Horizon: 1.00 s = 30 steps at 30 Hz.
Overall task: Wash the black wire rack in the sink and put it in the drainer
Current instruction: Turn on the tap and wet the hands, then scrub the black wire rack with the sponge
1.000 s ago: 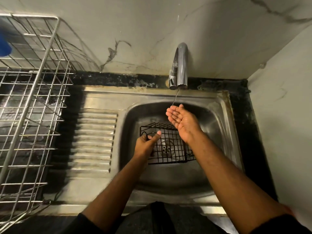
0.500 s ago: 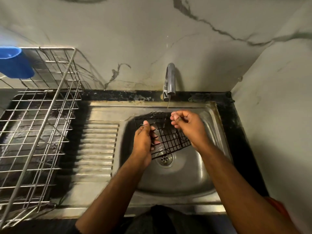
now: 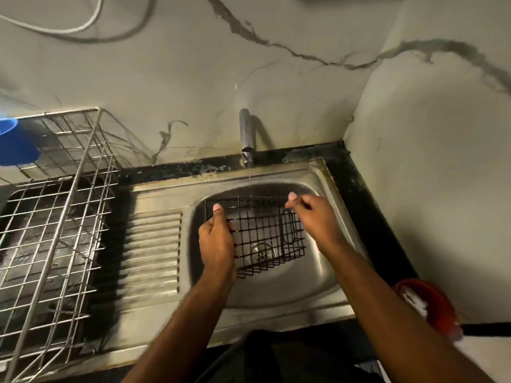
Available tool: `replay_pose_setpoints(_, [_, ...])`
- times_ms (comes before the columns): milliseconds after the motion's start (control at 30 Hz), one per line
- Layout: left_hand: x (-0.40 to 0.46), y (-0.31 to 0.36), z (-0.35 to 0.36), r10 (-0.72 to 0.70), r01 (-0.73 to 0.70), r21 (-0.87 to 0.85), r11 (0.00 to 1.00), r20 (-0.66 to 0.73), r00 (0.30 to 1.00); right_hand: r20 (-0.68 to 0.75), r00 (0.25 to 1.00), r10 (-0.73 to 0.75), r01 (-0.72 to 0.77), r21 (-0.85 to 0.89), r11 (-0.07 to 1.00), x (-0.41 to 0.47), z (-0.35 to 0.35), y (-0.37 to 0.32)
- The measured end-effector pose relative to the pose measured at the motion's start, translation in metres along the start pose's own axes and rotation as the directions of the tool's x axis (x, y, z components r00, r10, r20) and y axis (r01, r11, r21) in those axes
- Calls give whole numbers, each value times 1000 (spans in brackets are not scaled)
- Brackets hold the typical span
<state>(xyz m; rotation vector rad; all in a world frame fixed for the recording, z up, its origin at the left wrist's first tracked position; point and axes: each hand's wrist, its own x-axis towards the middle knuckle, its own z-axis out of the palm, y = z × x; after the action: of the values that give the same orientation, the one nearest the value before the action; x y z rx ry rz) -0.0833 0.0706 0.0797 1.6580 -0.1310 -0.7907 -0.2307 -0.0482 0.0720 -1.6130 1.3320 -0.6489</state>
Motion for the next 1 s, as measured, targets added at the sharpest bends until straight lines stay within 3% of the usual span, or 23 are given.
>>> replay_pose_setpoints(100, [-14,-3,12,64,-65,97,993,15,998,36,999,-17,20,-67,998,-10,-10,18])
replay_pose_setpoints(267, [-43,4,34,115,-122,123,985,63,991,-72,996,54,-51,31,998,-28,-35,43])
replay_pose_setpoints(433, [-51,1,48,278,-319,221,922,198,940,-135,988,78,-72,50,996,-41,-65,64])
replay_pose_setpoints(700, [-90,14,77,425,-528,298,795,346,836,-178,981,78,-129,-294,947,-68,-123,86])
replay_pose_setpoints(867, [-120,24,94,444,-629,298,718,500,744,-201,977,67,-128,-308,943,-92,-146,100])
replay_pose_setpoints(1000, [-134,19,102,445,-620,278,733,494,747,-235,968,88,-167,-341,925,-102,-159,108])
